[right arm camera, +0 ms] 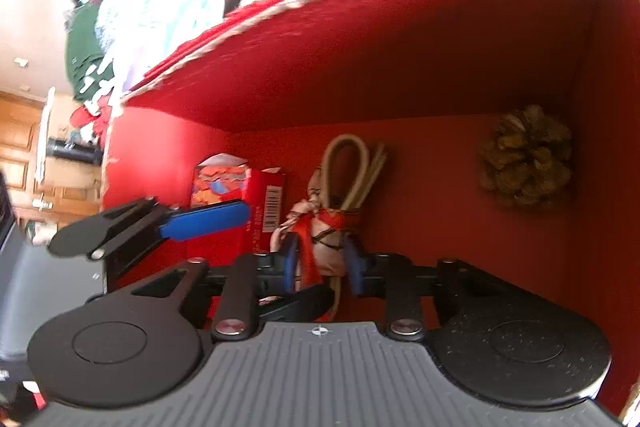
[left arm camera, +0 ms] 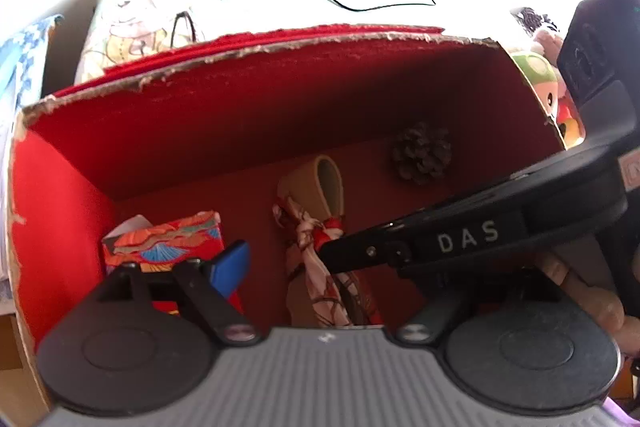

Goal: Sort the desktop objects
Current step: 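Lower the strap into the red box and open the right tool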

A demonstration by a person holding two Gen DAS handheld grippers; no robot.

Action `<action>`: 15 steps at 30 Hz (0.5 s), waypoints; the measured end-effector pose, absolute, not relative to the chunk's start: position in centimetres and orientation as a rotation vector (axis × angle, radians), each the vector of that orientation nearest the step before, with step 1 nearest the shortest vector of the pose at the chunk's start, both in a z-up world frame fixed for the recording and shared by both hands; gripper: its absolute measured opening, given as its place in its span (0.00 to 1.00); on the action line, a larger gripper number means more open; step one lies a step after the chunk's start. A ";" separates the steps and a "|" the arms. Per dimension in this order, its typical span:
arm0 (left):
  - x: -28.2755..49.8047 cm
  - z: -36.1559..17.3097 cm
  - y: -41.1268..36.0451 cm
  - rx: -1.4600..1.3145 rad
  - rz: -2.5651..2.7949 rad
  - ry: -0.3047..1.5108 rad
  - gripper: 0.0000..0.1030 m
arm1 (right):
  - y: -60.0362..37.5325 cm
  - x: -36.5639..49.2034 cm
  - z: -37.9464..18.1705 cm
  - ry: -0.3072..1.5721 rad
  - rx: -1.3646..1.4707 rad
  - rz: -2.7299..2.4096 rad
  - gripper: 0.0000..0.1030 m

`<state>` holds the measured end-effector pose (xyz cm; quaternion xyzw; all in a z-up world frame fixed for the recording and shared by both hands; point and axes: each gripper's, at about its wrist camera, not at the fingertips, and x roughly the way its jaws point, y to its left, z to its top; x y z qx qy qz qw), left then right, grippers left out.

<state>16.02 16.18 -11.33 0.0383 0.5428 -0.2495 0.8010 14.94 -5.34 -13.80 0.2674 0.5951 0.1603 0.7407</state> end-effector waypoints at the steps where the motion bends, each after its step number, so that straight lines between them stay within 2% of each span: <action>1: 15.9 -11.3 16.1 0.092 -0.530 1.153 0.83 | -5.5 14.9 -13.9 1.311 0.594 0.352 0.32; 8: 15.2 -11.0 16.0 0.119 -0.562 1.091 0.85 | -5.4 14.6 -13.7 1.316 0.561 0.398 0.32; 13: 14.1 -10.5 16.2 0.145 -0.580 1.025 0.89 | -5.0 14.0 -12.8 1.269 0.509 0.468 0.20; 15: 14.0 -10.4 16.2 0.146 -0.581 1.024 0.90 | -5.3 13.8 -12.7 1.263 0.506 0.465 0.20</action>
